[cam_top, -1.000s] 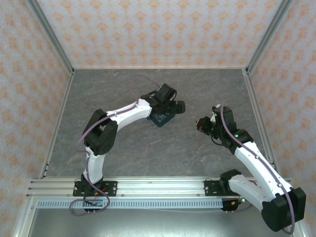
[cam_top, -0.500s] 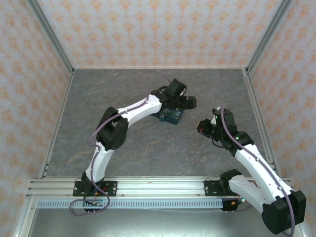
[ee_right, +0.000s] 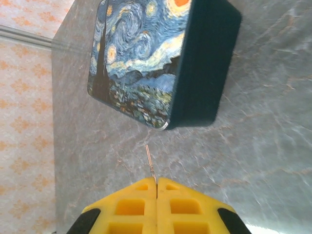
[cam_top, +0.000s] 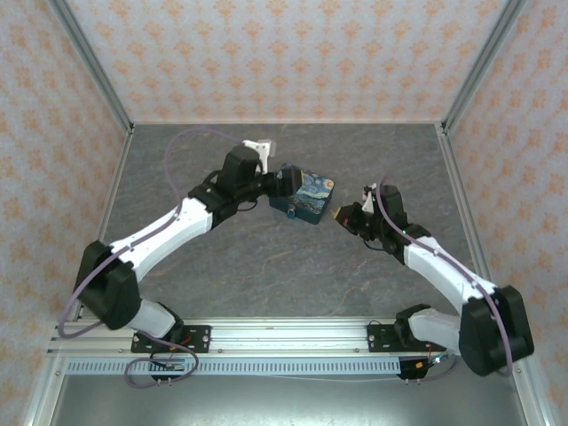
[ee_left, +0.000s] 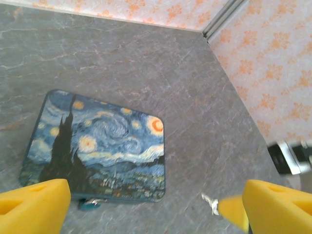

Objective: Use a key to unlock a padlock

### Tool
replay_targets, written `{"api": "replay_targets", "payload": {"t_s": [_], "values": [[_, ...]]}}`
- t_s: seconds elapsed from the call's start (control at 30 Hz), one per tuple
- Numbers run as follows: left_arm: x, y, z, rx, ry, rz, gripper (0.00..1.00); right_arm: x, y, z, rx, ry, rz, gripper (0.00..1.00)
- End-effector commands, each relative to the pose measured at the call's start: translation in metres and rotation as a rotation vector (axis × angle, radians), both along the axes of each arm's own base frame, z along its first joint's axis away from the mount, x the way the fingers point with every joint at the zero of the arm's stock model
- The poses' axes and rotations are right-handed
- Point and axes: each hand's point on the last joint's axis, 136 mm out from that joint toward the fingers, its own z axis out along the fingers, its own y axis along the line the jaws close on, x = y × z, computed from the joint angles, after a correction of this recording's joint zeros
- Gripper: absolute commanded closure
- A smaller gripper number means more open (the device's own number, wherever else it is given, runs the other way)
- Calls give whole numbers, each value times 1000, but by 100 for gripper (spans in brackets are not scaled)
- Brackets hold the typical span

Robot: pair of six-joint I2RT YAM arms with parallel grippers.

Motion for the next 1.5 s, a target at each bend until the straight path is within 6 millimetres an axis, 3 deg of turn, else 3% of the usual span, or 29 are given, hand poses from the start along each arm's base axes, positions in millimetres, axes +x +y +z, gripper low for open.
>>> {"api": "replay_targets", "payload": {"t_s": [0.0,0.23,0.47,0.67,0.93,1.47], "values": [[-9,13,-24,81,-65,3,8,34,25,36,110,-111,28,100],[-39,27,-75,89,-15,-20,8,83,46,22,133,-86,32,100],[-38,9,-105,9,41,-63,10,106,54,-8,109,-35,40,100],[-28,0,-123,-29,43,-60,17,103,50,-42,79,24,31,100],[-22,-1,-151,-8,39,-52,21,84,37,-80,3,107,21,100],[10,-22,-177,15,32,-71,30,75,35,-87,-32,119,48,100]]}}
